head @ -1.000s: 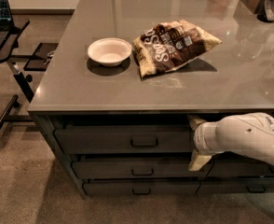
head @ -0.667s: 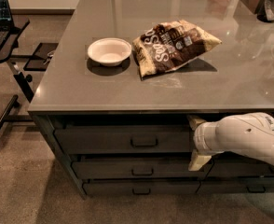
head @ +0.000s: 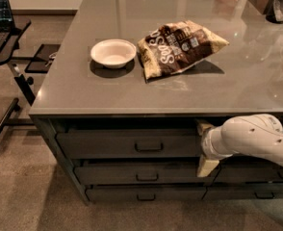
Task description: Open top drawer
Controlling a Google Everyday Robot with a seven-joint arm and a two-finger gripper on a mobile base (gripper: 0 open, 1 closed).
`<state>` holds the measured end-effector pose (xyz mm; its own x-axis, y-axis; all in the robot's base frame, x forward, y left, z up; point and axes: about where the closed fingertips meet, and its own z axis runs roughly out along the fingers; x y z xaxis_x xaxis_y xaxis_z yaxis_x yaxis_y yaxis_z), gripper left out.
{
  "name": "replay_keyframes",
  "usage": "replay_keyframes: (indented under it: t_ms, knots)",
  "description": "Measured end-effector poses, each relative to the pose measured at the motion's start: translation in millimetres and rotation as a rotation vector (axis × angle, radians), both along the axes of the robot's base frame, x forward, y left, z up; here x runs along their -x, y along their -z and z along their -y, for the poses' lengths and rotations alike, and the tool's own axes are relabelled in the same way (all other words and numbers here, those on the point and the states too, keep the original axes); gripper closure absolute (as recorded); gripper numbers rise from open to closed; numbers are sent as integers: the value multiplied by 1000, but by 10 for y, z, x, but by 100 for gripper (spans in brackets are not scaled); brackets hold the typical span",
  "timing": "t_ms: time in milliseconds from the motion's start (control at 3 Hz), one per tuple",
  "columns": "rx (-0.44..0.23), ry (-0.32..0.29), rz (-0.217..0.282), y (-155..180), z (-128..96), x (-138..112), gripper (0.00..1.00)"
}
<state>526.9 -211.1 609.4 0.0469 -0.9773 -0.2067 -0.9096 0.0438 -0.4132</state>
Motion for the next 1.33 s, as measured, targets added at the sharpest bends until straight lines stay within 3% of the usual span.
replay_keyframes:
  t_ms: [333, 1333]
  knots:
    - [0, 0, 0, 0, 0, 0, 19]
    - [0, 0, 0, -92, -4, -66, 88]
